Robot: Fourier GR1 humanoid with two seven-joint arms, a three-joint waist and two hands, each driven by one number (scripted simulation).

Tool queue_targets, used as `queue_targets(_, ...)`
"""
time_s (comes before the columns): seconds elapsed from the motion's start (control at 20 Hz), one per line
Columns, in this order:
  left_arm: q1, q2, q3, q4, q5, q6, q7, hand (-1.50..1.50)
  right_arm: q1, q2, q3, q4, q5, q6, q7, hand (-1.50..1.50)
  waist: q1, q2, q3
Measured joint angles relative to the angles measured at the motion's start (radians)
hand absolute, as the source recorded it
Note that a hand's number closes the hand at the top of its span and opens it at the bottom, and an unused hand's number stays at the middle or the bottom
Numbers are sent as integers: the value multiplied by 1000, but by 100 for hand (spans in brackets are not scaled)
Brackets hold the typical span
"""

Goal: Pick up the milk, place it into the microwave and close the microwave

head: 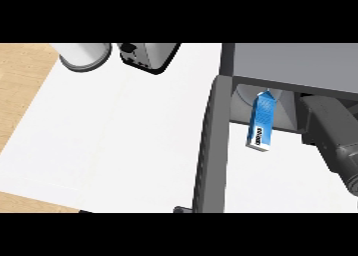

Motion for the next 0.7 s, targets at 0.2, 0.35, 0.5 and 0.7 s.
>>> queue_targets(0.2, -11, 6, -4, 5, -18, -9, 0, -150, -17, -18, -1, 1, -4, 1, 5, 150, 9, 9, 2)
queue_targets(0.35, -22, 9, -7, 12, -29, -9, -1, -150, -21, -22, -1, 3, -7, 3, 1, 150, 10, 12, 2)
queue_targets(0.5, -30, 12, -12, 18, -40, -13, 0, -150, -35, -31, 7, 3, 1, -12, 9, -150, 12, 14, 2)
queue_targets(0.7, -45, 16, -15, 36, -55, -20, -3, -150, -49, -23, 7, -9, -5, 81, -16, -150, 12, 12, 10)
